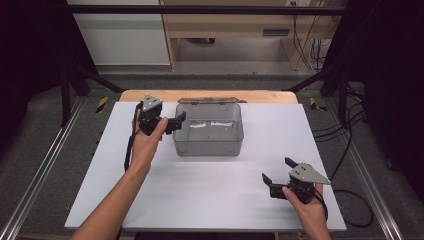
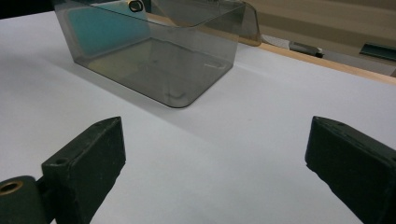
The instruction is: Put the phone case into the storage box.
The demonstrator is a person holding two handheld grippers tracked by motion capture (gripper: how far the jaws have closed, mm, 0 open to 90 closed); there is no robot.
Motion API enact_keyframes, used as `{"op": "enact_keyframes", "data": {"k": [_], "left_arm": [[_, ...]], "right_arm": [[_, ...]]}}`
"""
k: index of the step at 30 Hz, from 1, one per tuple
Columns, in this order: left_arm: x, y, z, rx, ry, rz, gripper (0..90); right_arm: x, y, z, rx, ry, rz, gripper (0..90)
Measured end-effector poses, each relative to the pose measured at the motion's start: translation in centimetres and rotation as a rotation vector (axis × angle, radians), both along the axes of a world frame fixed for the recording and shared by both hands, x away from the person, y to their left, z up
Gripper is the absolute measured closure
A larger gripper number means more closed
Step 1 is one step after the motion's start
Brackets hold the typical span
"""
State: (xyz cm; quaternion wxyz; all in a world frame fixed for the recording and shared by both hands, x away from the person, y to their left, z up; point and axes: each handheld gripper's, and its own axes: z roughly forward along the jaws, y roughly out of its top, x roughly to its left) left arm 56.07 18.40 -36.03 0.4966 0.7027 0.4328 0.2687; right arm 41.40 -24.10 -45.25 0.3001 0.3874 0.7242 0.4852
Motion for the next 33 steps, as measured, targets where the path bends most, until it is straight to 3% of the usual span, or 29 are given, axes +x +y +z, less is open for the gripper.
{"op": "enact_keyframes", "data": {"k": [6, 9, 16, 33], "left_arm": [[-1.6, 2.1, 0.0, -0.021, -0.081, 0.004, 5.8], [-2.5, 3.0, -0.1, -0.01, -0.12, 0.004, 5.6], [-4.6, 5.0, -0.6, -0.006, -0.169, 0.007, 2.9], [-7.5, 8.4, -2.3, -0.014, -0.191, 0.022, 1.8]], "right_arm": [[0.0, 0.1, 0.0, -0.005, -0.001, -0.001, 5.4], [0.0, 0.1, 0.0, -0.012, 0.001, -0.003, 5.3], [0.0, 0.0, -0.1, -0.017, -0.002, -0.009, 4.2], [0.0, -0.3, -0.1, -0.002, -0.032, -0.027, 3.7]]}}
